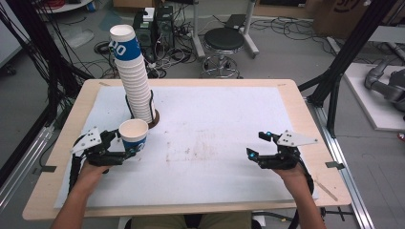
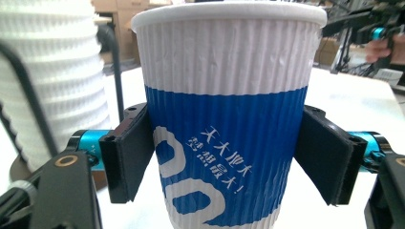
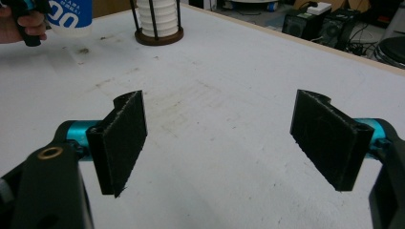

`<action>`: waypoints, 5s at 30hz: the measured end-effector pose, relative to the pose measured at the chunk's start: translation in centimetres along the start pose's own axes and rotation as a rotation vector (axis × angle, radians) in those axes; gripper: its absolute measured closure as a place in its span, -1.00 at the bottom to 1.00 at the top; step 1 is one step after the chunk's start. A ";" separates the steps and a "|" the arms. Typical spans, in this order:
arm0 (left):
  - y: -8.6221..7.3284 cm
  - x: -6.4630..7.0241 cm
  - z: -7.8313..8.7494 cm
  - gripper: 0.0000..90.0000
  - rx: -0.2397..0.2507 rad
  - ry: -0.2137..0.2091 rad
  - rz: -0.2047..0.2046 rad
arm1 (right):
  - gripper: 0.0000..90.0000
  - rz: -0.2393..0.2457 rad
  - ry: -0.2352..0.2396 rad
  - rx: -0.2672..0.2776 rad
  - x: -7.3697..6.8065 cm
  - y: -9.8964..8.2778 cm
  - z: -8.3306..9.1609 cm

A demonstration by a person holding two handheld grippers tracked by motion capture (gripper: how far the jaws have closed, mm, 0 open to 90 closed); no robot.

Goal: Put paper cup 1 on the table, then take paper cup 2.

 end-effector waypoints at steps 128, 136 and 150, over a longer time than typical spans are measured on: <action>13.8 2.7 1.1 -0.66 0.046 0.064 0.066 | -0.55 -0.036 0.008 -0.028 0.6 -0.4 0.5; 17.1 2.3 0.2 -0.66 0.041 0.046 0.049 | -0.55 -0.045 0.005 -0.027 0.7 -0.4 0.6; 21.6 -0.9 0.8 -0.66 0.012 0.126 0.041 | -0.55 -0.040 0.015 -0.029 0.8 -0.5 0.5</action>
Point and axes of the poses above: each handheld gripper's, and its own axes: z roughly backward along the jaws, y roughly out of its top, x roughly to its right, the point moved 1 cm from there along -z, roughly forward along the jaws, and after that the axes turned 6 degrees about -x, right-handed, at the moved point
